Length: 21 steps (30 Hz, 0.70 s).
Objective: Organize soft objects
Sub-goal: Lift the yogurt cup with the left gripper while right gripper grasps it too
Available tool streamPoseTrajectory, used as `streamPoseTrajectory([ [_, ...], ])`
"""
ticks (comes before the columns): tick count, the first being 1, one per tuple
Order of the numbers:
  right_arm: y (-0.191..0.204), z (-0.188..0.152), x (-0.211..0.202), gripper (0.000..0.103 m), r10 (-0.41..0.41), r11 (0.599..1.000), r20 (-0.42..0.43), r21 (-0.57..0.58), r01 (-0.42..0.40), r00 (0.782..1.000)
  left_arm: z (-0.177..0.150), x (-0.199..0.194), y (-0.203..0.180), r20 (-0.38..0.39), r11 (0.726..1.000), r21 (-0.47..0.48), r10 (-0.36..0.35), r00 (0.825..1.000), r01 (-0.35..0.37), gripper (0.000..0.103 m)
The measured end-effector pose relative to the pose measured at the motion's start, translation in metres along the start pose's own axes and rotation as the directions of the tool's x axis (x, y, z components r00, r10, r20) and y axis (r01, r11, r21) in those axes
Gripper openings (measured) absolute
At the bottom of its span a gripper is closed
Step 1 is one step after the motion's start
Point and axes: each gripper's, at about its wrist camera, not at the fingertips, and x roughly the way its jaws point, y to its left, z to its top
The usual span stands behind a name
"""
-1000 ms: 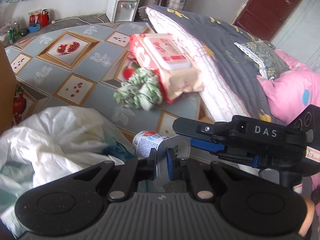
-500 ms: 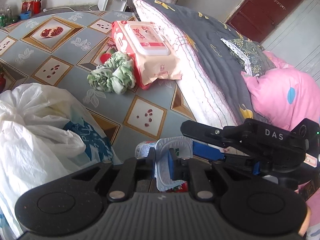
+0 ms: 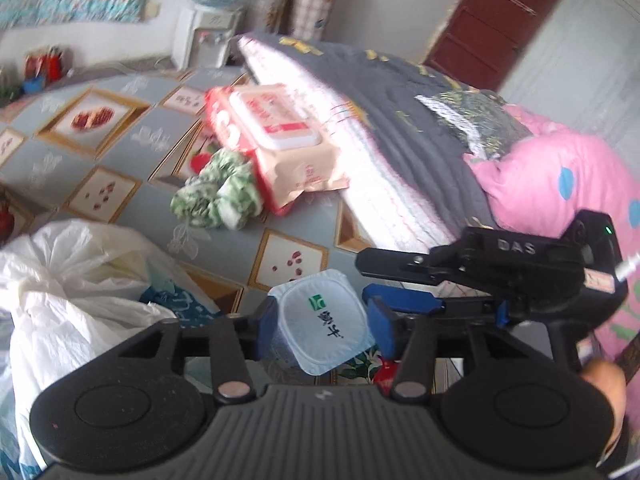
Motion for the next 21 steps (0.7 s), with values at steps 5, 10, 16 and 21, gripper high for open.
streamPoseTrajectory([
  [5, -0.001, -0.002, -0.001, 0.045, -0.015, 1.000, -0.013, -0.020, 0.015, 1.000, -0.014, 0.001, -0.028, 0.001, 0.980, 0.194, 0.036, 0.999, -0.036, 0.072],
  [10, 0.003, -0.001, 0.008, 0.045, -0.035, 0.998, -0.034, -0.052, 0.033, 0.999, -0.024, 0.021, -0.040, -0.018, 0.954, 0.272, 0.138, 0.990, -0.128, 0.071],
  [16, 0.007, 0.001, 0.021, 0.044, -0.039, 0.997, -0.063, -0.073, 0.034, 0.997, -0.029, 0.031, -0.043, 0.005, 0.934, 0.309, 0.188, 0.982, -0.180, 0.072],
  [21, 0.012, 0.000, 0.026, 0.044, -0.043, 0.995, -0.078, -0.093, 0.036, 0.996, -0.032, 0.037, -0.040, -0.017, 0.924, 0.315, 0.233, 0.972, -0.216, 0.069],
])
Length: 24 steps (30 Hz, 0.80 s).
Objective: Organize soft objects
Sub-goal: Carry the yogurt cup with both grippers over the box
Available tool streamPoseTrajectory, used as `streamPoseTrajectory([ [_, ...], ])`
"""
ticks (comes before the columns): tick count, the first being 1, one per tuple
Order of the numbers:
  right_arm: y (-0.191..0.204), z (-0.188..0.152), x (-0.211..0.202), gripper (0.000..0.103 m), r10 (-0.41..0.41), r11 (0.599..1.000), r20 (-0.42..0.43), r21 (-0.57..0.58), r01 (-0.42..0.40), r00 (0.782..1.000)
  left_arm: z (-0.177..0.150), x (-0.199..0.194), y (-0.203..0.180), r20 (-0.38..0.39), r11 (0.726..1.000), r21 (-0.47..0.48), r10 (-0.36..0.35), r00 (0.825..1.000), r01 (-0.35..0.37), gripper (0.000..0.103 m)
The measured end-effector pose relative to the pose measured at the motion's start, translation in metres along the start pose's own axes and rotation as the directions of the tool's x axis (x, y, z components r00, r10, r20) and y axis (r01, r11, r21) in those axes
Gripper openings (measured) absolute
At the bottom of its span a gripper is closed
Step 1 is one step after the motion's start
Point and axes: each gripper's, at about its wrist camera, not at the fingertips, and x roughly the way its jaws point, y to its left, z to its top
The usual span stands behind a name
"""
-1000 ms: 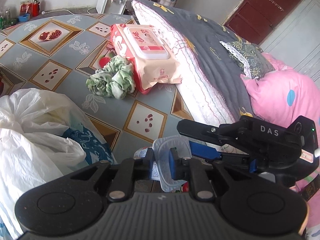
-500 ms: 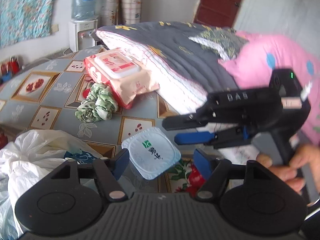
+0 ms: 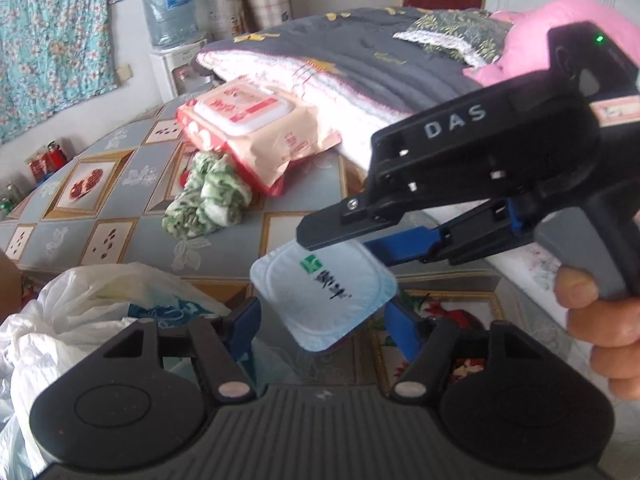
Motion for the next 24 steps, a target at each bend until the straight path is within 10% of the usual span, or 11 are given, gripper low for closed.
streamPoseTrajectory([
  [24, 0.013, -0.005, -0.009, 0.029, 0.001, 0.998, 0.012, -0.065, -0.001, 1.000, 0.009, -0.003, 0.006, 0.059, 0.996, -0.088, 0.000, 0.998, 0.005, 0.052],
])
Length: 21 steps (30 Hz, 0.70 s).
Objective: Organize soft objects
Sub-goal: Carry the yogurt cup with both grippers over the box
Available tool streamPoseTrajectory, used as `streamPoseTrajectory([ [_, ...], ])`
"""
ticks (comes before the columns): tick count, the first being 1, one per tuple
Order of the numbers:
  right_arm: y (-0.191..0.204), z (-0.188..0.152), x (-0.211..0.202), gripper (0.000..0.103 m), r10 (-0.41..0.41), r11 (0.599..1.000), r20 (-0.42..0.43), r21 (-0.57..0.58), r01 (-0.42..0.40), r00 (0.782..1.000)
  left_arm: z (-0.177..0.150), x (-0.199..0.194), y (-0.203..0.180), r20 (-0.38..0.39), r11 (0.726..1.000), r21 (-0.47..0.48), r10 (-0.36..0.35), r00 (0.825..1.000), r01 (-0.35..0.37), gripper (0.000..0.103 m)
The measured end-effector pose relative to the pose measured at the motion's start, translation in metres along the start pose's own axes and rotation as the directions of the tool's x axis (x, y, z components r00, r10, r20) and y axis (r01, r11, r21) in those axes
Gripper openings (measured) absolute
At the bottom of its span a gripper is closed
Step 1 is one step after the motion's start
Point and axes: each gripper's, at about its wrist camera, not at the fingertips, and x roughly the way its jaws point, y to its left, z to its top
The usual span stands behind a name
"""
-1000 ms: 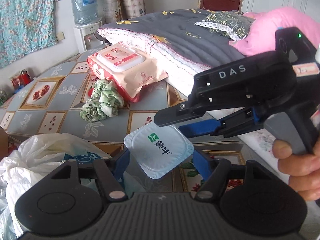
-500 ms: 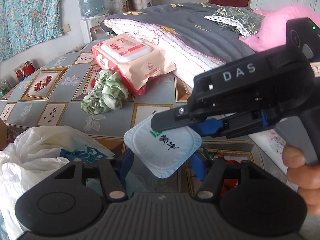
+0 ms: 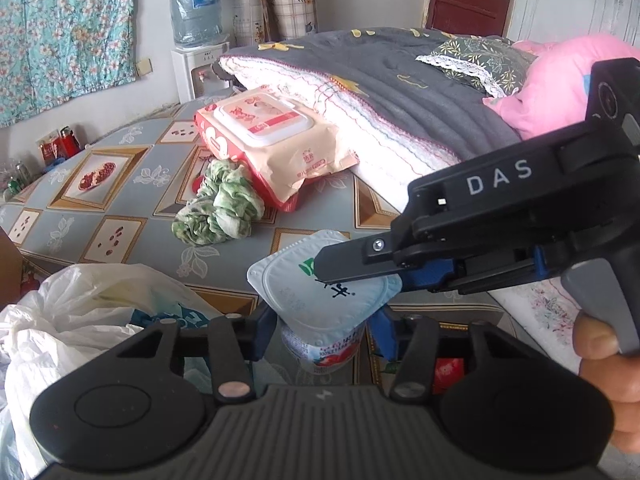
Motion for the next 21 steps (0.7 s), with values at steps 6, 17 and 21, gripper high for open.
streamPoseTrajectory([
  [6, 0.026, -0.003, -0.016, 0.029, 0.021, 0.999, 0.019, -0.049, -0.020, 1.000, 0.001, -0.029, 0.004, 0.059, 1.000, -0.008, 0.003, 0.998, -0.003, 0.052],
  [17, 0.137, -0.019, -0.020, 0.029, 0.141, 0.960, -0.050, -0.237, -0.149, 0.989, -0.008, -0.129, 0.042, 0.207, 0.983, -0.113, 0.165, 0.964, -0.144, 0.052],
  [21, 0.189, -0.032, 0.006, 0.030, 0.169, 0.932, -0.138, -0.299, -0.204, 0.976, -0.020, -0.164, 0.073, 0.218, 0.957, -0.178, 0.267, 0.939, -0.231, 0.052],
])
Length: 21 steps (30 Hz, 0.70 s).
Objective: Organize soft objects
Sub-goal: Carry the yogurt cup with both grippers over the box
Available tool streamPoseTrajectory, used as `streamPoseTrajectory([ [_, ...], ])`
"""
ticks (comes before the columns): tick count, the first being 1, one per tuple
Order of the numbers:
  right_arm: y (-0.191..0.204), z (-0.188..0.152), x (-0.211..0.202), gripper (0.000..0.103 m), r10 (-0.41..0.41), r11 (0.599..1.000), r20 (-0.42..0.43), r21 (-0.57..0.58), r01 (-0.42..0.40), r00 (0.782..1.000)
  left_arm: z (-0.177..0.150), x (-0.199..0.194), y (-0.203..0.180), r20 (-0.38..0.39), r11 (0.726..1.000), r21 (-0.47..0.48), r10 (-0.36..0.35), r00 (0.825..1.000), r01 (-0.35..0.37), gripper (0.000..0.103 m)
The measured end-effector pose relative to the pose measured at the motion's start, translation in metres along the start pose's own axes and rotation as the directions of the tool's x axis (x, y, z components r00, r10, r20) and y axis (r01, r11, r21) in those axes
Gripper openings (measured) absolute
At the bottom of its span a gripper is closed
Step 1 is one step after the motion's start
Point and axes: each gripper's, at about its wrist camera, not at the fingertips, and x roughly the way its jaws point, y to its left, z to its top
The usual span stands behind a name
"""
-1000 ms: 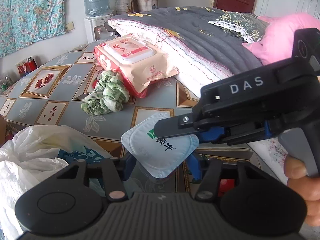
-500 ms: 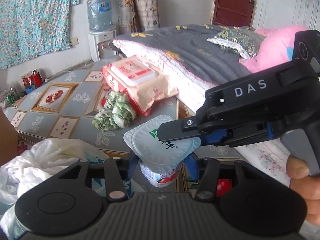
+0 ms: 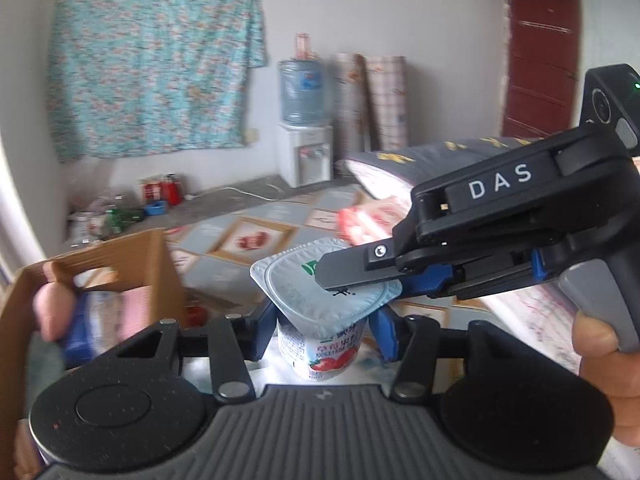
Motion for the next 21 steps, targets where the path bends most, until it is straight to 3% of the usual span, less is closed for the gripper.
streamPoseTrajectory([
  [4, 0.043, -0.002, 0.052, 0.030, 0.047, 0.998, -0.116, -0.038, -0.051, 0.992, -0.008, -0.020, 0.051, -0.024, 0.994, -0.069, 0.078, 0.997, -0.079, 0.052],
  [7, 0.074, -0.009, 0.099, 0.031, 0.053, 0.996, -0.226, -0.064, -0.069, 0.973, -0.018, -0.030, 0.092, -0.074, 0.984, -0.118, 0.123, 0.990, -0.131, 0.052],
  [14, 0.130, -0.035, 0.199, 0.033, -0.051, 0.982, -0.467, -0.182, -0.040, 0.883, -0.055, -0.028, 0.173, -0.238, 0.956, -0.242, 0.106, 0.966, -0.164, 0.052],
  [18, 0.141, -0.049, 0.236, 0.033, -0.134, 0.972, -0.549, -0.235, 0.001, 0.825, -0.076, -0.015, 0.203, -0.317, 0.936, -0.318, 0.046, 0.947, -0.152, 0.052],
  [21, 0.145, -0.055, 0.254, 0.033, -0.183, 0.963, -0.578, -0.268, 0.027, 0.796, -0.090, -0.008, 0.215, -0.351, 0.926, -0.349, 0.011, 0.936, -0.142, 0.052],
])
